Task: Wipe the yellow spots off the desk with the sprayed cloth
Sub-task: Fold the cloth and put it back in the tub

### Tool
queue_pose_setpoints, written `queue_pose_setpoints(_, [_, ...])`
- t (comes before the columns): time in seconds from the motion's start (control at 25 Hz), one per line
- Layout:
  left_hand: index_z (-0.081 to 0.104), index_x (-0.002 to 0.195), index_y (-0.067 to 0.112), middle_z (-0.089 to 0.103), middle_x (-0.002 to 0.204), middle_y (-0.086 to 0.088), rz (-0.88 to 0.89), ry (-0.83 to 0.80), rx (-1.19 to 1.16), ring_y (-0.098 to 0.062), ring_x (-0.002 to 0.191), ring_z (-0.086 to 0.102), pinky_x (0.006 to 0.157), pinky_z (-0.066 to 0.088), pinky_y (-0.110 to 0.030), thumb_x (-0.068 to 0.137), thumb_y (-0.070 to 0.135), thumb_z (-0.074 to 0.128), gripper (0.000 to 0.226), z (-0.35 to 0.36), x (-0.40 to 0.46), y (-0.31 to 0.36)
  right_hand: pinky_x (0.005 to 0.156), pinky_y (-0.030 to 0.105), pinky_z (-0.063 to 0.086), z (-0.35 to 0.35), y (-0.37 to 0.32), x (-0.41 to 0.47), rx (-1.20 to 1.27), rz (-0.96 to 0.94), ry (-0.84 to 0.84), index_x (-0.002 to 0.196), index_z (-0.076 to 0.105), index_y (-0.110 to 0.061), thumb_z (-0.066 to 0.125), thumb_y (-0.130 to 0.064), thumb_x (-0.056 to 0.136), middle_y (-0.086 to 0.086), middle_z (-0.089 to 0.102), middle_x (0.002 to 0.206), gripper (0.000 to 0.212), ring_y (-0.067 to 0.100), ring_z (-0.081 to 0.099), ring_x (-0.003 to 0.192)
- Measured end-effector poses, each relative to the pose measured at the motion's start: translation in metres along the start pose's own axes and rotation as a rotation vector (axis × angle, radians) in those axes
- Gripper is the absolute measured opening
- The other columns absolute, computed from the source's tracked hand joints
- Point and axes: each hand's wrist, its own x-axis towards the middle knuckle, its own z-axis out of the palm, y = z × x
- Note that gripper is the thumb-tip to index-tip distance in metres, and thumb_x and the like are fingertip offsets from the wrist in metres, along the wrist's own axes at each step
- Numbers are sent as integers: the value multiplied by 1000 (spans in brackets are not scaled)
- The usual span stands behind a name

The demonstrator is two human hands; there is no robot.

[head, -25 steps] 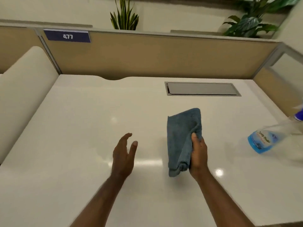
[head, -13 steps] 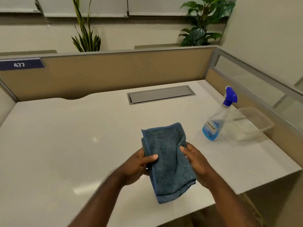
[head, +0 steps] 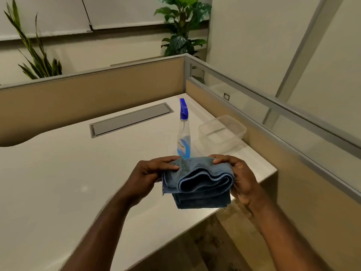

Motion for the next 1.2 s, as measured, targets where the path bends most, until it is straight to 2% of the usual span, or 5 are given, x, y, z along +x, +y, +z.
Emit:
queue_pose_setpoints(0.2, [79, 89, 18, 61, 133, 3, 25, 37, 98, -19, 126, 52, 98, 48, -38, 79, -19, 38, 56, 35, 50, -15, 94, 43, 50, -51, -32, 12, -38, -125, -162, 82, 75, -1, 56, -22, 73, 23, 62, 117, 30, 34, 59, 112])
queue_pose_setpoints(0.36, [68, 105, 38, 47, 143, 6, -88, 85, 391, -7, 126, 45, 105, 40, -35, 85, 41, 39, 35, 72, 88, -40, 90, 32, 54, -65, -31, 33, -927, -510, -12, 89, 71, -16, 74, -9, 73, 7, 62, 117, 18, 15, 60, 110])
queue_pose_setpoints(0.6, [67, 113, 21, 75, 105, -2, -451, 108, -238, -19, 94, 71, 80, 56, -34, 90, 57, 47, 47, 109, 164, -47, 95, 32, 52, -77, 24, 52, -1311, -873, -129, 126, 52, -15, 55, -8, 94, 7, 63, 125, 34, 19, 59, 114])
queue_pose_setpoints(1.0, [59, 120, 17, 72, 113, -3, -386, 302, -366, -22, 105, 67, 80, 55, -37, 85, 27, 64, 37, 119, 219, -78, 82, 26, 53, -114, 3, 133, -671, -114, 356, 114, 48, -32, 80, -59, 59, -15, 50, 116, 68, 9, 57, 102])
queue_pose_setpoints(1.2, [60, 121, 9, 69, 117, -14, -345, 402, -436, -28, 109, 65, 93, 52, -47, 84, 34, 68, 46, 133, 251, -76, 96, 45, 51, -140, -12, 194, -71, 511, -131, 119, 65, -24, 66, -48, 84, 5, 71, 118, 43, 23, 66, 112])
